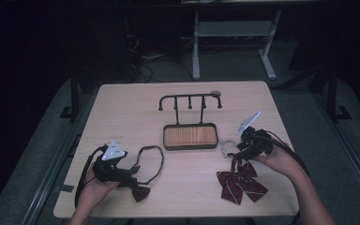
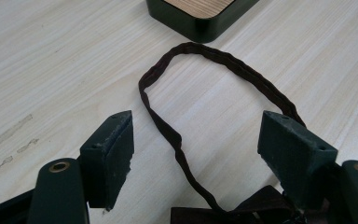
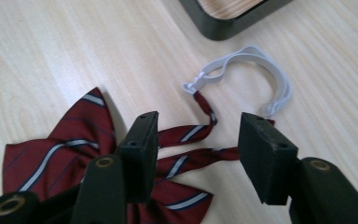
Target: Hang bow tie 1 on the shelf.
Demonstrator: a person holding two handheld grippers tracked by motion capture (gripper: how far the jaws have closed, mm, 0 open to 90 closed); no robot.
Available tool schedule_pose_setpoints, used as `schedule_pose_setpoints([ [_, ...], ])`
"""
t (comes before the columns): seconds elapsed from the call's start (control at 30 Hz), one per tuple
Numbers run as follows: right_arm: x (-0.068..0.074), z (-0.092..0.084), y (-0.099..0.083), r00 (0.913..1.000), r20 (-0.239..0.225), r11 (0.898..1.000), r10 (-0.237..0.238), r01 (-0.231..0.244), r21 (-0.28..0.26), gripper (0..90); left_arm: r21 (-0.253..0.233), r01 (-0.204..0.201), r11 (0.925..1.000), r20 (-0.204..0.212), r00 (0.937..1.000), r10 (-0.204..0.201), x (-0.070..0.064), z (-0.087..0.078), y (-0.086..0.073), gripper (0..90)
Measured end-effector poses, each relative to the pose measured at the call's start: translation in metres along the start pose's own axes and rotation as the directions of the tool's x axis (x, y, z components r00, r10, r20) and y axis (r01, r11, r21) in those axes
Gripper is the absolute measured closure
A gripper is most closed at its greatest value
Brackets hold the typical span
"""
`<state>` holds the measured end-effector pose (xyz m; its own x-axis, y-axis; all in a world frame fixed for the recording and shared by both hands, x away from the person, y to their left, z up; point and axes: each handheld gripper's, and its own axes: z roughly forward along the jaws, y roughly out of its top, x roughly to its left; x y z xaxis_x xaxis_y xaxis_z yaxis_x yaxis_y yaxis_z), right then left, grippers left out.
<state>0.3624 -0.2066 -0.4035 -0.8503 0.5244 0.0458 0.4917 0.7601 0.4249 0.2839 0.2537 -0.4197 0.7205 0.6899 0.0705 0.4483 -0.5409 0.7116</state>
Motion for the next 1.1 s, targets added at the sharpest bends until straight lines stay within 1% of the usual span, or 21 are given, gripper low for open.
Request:
schedule_pose_setpoints([
  [0.1,-0.004,0.001,0.003,1.0000,0.003,1.000,-0.002,0.002,0.000,50.5,0.001,-0.001,1.0000,0.001,1.0000,0.001,0.000,0.001,0.000,27.3],
  [0.13,-0.008,0.002,0.006,1.0000,0.004,1.000,0.006,-0.006,0.013,51.0,0.003,-0.004,1.0000,0.001,1.0000,0.004,0.000,0.001,0.000,27.3],
  [0.23,-0.011,0.004,0.008,1.0000,0.004,1.000,0.007,-0.008,0.020,51.7,0.004,-0.003,1.0000,0.003,1.0000,0.003,0.000,0.001,0.000,27.3],
  [0.3,-0.017,0.006,0.011,0.9997,0.008,1.000,0.022,-0.022,0.021,53.2,0.008,0.000,1.0000,0.007,1.0000,0.000,0.000,0.002,-0.001,27.3],
  [0.37,-0.019,0.006,0.011,0.9995,0.011,0.999,0.028,-0.028,0.028,53.3,0.011,-0.002,0.9999,0.007,1.0000,0.002,0.000,0.002,-0.001,27.3],
  [0.5,-0.027,0.012,0.012,0.9987,0.005,0.998,0.051,-0.051,0.039,54.4,0.011,-0.006,0.9999,0.006,1.0000,0.006,0.000,0.001,-0.001,27.3],
  [0.63,-0.032,0.017,0.012,0.9976,0.015,0.996,0.067,-0.068,0.059,54.3,0.011,-0.003,0.9999,0.005,1.0000,0.003,0.001,0.001,-0.001,27.3],
  [0.67,-0.037,0.020,0.011,0.9958,0.025,0.993,0.088,-0.090,0.071,55.1,0.012,-0.007,0.9999,0.004,1.0000,0.007,0.001,0.002,-0.001,27.3],
  [0.7,-0.037,0.020,0.011,0.9958,0.025,0.993,0.088,-0.090,0.071,55.1,0.012,-0.007,0.9999,0.004,1.0000,0.007,0.001,0.002,-0.001,27.3],
  [0.73,-0.042,0.024,0.011,0.9942,0.024,0.991,0.105,-0.106,0.076,56.3,0.012,-0.006,0.9999,0.004,1.0000,0.006,0.001,0.002,-0.001,27.3],
  [0.77,-0.042,0.024,0.011,0.9942,0.024,0.991,0.105,-0.106,0.076,56.3,0.012,-0.006,0.9999,0.004,1.0000,0.006,0.001,0.002,-0.001,27.3],
  [0.8,-0.045,0.027,0.012,0.9929,0.028,0.990,0.115,-0.117,0.084,57.7,0.016,-0.008,0.9998,0.005,1.0000,0.008,0.001,0.001,-0.001,27.3],
  [0.83,-0.045,0.027,0.012,0.9929,0.028,0.990,0.115,-0.117,0.084,57.7,0.016,-0.008,0.9998,0.005,1.0000,0.008,0.001,0.001,-0.001,27.3],
  [0.9,-0.047,0.032,0.013,0.9912,0.030,0.986,0.129,-0.131,0.100,59.0,0.015,-0.006,0.9999,0.006,1.0000,0.006,0.002,0.001,-0.001,27.3],
  [0.97,-0.048,0.035,0.013,0.9911,0.047,0.985,0.124,-0.129,0.111,59.8,0.018,-0.010,0.9998,0.005,0.9999,0.010,0.002,0.001,-0.001,27.2],
  [1.03,-0.048,0.036,0.013,0.9913,0.047,0.985,0.123,-0.128,0.119,60.3,0.013,-0.008,0.9999,0.004,1.0000,0.008,0.001,0.002,-0.002,27.2],
  [1.07,-0.048,0.039,0.014,0.9913,0.052,0.983,0.121,-0.127,0.133,62.6,0.017,-0.010,0.9998,0.004,0.9999,0.010,0.001,0.002,-0.001,27.2],
  [1.1,-0.048,0.040,0.014,0.9914,0.056,0.983,0.119,-0.125,0.133,63.5,0.016,-0.011,0.9998,0.005,0.9999,0.011,0.001,0.002,-0.001,27.2],
])
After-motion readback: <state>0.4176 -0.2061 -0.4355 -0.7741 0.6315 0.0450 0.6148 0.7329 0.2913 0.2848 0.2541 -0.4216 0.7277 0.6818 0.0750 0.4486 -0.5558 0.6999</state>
